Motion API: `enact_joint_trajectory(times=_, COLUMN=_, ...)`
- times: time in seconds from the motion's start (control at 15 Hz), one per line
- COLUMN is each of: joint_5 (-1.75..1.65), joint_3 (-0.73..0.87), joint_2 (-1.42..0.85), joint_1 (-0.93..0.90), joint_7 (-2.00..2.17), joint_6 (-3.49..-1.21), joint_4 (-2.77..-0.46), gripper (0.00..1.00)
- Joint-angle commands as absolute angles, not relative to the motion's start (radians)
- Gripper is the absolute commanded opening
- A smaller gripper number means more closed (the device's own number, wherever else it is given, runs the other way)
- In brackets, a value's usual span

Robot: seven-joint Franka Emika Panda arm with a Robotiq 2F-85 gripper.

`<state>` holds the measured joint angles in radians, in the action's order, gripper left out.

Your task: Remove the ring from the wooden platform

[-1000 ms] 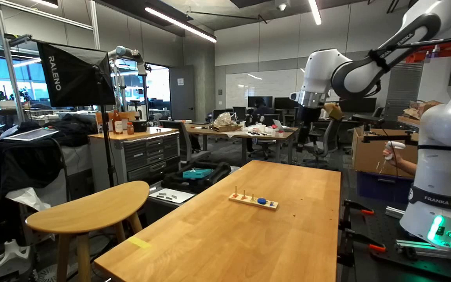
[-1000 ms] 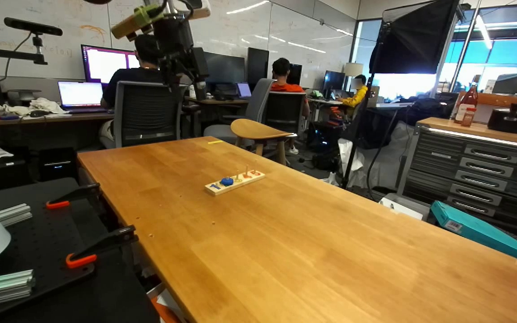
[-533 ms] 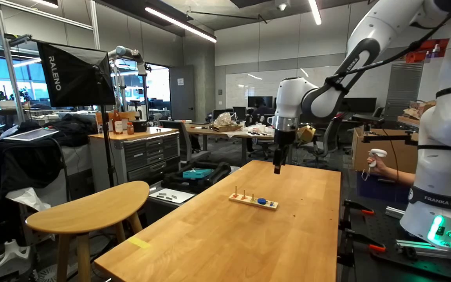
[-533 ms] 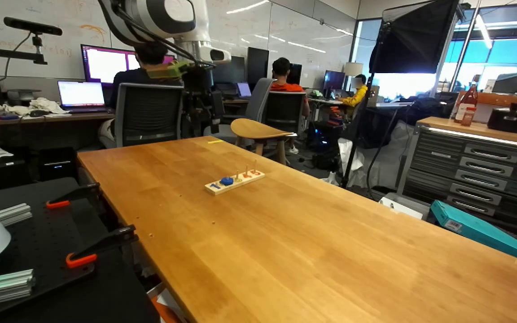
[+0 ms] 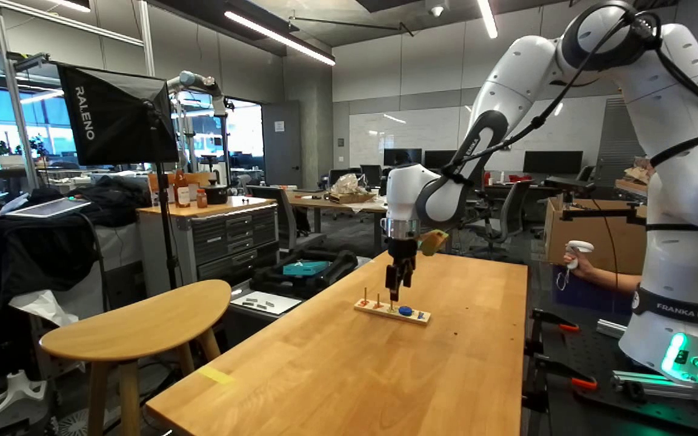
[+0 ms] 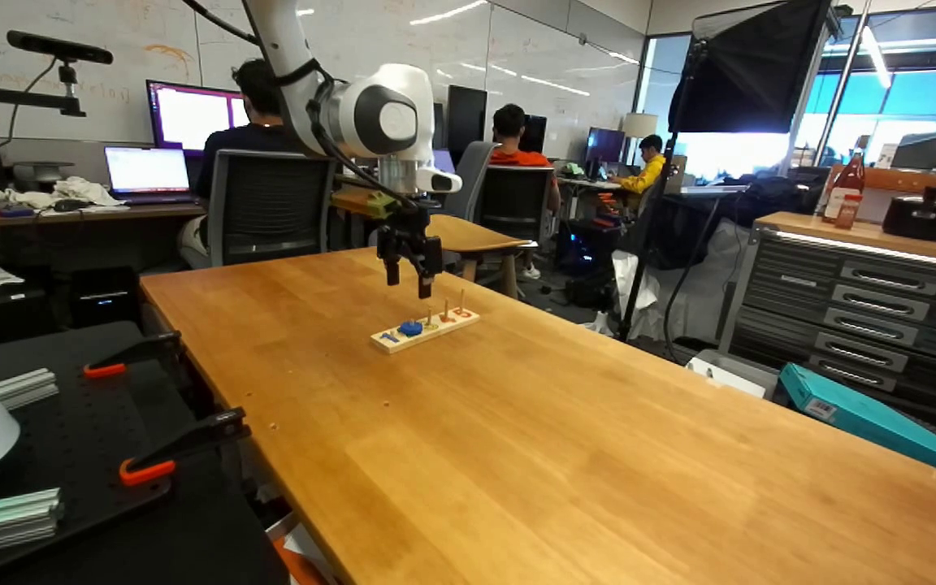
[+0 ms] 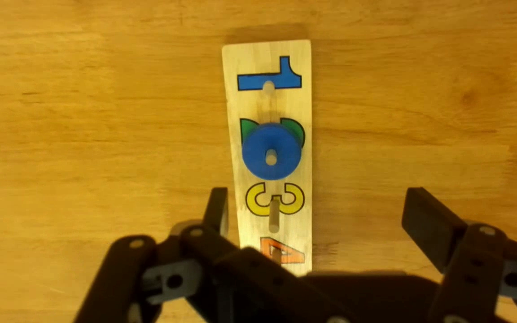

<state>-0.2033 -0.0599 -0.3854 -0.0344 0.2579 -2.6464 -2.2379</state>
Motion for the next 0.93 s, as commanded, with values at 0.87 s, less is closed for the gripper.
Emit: enact_joint_trajectory(times=0.87, joint_5=-0.088, joint_3=0.018, joint_2=-0.52, joint_1=-0.097, joint_7=0.259, joint_6=-2.642, joint_4=-2.135, gripper=1.0)
